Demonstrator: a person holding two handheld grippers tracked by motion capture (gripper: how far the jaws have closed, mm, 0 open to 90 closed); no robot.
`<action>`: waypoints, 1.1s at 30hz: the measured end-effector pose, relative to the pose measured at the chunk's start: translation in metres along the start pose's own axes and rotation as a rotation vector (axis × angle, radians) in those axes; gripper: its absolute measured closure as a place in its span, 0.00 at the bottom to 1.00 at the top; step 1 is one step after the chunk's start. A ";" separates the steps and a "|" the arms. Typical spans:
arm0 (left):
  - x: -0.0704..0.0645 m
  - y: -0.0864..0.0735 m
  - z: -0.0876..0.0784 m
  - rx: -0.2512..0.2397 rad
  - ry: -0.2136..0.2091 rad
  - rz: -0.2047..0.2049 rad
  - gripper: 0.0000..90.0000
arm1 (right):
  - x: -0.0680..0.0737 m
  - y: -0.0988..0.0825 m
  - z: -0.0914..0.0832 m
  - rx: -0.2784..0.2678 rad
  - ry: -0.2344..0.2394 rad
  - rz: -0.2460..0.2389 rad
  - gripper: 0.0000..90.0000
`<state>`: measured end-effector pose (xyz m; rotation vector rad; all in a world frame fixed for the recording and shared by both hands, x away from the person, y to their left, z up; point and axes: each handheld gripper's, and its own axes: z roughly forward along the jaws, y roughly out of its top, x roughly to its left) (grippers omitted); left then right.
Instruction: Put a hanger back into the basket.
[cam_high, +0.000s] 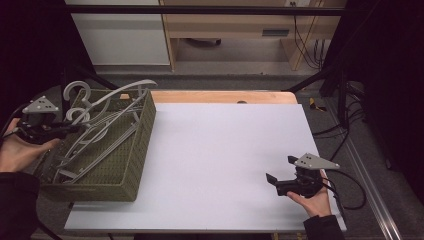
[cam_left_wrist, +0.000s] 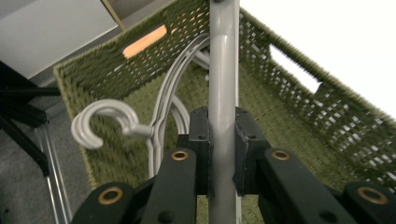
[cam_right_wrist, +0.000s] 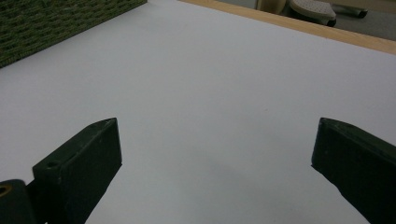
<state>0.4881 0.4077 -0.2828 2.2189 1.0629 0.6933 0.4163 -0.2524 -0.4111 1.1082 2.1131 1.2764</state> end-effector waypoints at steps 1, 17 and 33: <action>0.001 -0.002 0.000 0.001 0.003 -0.001 0.89 | 0.000 0.000 0.000 0.000 0.000 0.000 0.02; 0.015 -0.025 0.011 0.065 0.035 -0.032 0.89 | 0.000 -0.001 0.001 0.008 0.001 -0.009 0.02; 0.012 -0.042 0.045 0.102 0.003 -0.083 0.89 | 0.001 -0.001 0.002 0.017 0.003 -0.008 0.03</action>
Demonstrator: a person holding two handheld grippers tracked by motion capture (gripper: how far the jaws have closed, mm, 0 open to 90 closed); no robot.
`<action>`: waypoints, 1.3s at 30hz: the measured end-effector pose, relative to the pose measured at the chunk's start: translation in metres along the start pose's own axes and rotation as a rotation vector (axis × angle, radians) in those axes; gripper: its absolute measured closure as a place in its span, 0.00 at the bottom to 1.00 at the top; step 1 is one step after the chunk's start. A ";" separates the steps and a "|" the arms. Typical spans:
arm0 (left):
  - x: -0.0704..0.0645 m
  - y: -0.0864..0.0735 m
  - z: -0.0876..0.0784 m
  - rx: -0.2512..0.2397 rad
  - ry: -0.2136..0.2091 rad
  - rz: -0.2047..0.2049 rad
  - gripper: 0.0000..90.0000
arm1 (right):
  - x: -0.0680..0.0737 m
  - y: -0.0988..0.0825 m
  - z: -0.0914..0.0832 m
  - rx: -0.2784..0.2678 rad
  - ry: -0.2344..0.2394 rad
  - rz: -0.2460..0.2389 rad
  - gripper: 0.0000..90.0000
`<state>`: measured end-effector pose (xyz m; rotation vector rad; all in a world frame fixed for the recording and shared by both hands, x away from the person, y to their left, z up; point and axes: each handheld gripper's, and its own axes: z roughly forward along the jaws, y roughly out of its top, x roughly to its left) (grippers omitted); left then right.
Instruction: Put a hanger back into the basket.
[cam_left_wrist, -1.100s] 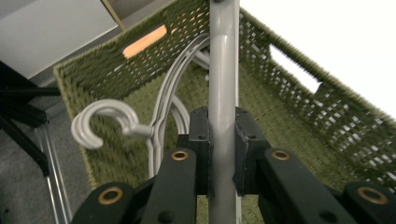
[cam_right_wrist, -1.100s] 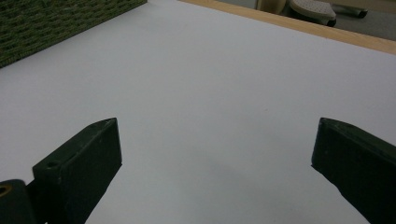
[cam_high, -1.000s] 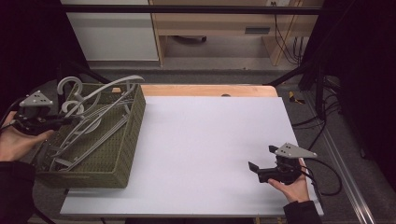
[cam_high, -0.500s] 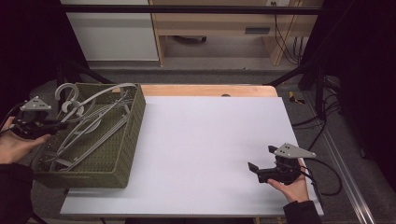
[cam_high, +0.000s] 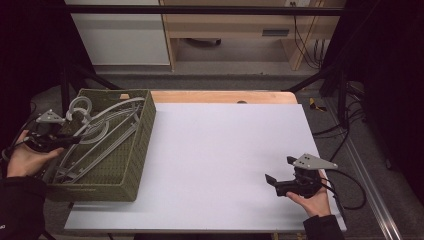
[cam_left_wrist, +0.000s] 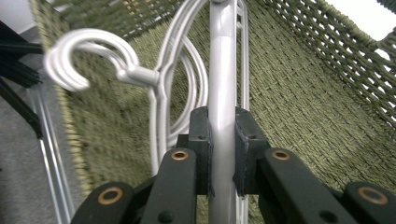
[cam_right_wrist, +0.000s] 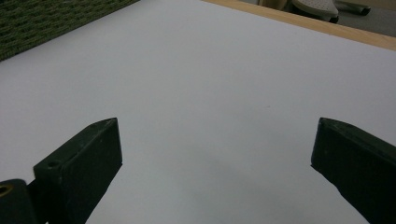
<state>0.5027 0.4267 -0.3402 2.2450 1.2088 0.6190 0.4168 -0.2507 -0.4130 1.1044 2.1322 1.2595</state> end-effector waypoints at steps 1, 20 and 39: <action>0.000 -0.002 0.003 0.001 -0.003 -0.004 0.89 | 0.000 0.000 0.000 0.000 0.000 0.000 0.03; 0.011 -0.022 0.026 0.034 0.073 -0.163 0.68 | 0.001 0.000 0.002 0.004 0.001 -0.003 0.03; -0.025 -0.023 -0.023 -0.258 0.015 -0.192 0.33 | 0.001 0.000 0.001 -0.014 -0.003 0.004 0.03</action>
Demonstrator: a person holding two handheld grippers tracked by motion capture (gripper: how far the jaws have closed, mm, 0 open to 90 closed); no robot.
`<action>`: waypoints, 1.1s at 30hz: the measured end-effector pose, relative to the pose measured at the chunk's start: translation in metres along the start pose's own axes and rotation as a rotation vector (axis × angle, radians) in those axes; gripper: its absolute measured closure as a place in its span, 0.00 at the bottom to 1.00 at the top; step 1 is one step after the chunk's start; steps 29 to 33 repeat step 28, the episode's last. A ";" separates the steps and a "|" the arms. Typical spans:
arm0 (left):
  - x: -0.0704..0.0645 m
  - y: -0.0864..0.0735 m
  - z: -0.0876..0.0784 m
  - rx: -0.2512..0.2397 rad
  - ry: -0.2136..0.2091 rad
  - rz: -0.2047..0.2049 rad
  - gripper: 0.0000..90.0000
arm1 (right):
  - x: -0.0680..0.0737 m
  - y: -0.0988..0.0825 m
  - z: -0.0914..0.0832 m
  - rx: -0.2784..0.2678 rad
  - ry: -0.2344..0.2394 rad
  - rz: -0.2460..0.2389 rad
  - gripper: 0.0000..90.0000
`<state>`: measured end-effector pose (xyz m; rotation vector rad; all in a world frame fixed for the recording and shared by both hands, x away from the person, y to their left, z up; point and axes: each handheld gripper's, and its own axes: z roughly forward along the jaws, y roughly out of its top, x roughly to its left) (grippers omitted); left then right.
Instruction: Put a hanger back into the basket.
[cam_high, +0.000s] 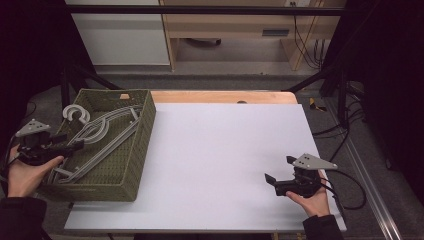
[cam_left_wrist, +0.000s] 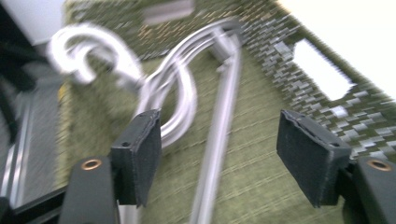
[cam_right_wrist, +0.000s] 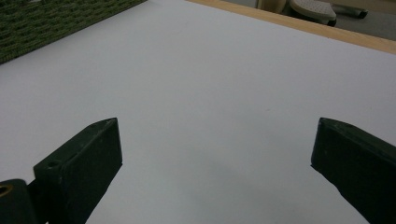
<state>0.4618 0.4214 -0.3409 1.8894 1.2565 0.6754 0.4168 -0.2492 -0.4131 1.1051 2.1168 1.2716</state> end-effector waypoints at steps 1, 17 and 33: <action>-0.006 0.001 -0.001 -0.016 -0.005 0.008 0.32 | 0.000 0.000 0.000 -0.004 -0.002 -0.006 0.03; -0.113 -0.004 0.006 -0.183 -0.218 0.102 0.15 | -0.001 0.001 -0.006 -0.050 -0.012 0.002 0.02; -0.143 -0.023 0.031 -0.186 -0.284 0.107 0.13 | -0.003 0.001 -0.013 -0.080 -0.016 -0.001 0.02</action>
